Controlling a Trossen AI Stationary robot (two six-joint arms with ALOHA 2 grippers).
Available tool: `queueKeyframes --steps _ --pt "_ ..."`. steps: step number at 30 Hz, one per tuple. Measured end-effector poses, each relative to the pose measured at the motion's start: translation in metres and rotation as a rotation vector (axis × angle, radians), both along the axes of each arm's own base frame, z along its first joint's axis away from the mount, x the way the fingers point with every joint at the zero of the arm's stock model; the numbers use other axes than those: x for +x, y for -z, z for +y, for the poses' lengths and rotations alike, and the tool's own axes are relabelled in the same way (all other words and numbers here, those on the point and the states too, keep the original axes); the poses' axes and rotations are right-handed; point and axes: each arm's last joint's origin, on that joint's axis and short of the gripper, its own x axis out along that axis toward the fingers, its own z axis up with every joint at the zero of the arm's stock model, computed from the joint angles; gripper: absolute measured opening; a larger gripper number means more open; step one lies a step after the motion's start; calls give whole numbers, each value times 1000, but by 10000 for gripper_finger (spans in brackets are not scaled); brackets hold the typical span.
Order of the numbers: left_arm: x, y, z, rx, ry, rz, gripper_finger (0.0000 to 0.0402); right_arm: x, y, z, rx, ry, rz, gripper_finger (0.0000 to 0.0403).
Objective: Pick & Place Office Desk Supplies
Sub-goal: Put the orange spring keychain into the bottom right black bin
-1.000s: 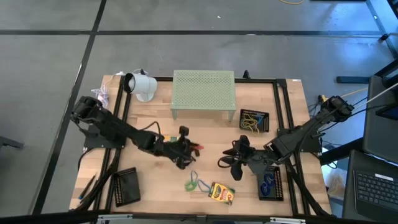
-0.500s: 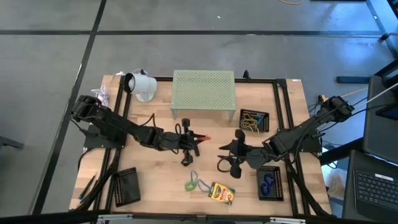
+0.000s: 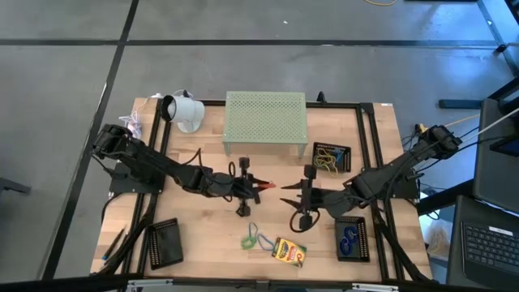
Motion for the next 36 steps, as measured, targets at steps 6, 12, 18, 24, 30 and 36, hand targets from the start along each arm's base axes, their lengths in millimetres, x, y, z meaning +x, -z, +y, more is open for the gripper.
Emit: queueKeyframes --steps 6,12,18,24,30,36 --pt "1 -3 -1 -22 37 -36 33 8 5 -6 -17 2 15 155" --pt "2 -5 -3 -37 86 -45 33 20 8 -10 -113 25 -12 155" --pt "2 -5 -3 -36 86 -45 33 25 5 -12 -93 -16 -50 155" --pt "2 -5 -3 -37 86 -48 34 27 6 -16 -9 -15 -58 131" --pt "2 -5 -3 -37 86 -49 33 29 6 -19 65 22 -70 65" --pt "2 -5 -3 -36 85 -47 34 29 5 -19 76 26 -73 11"
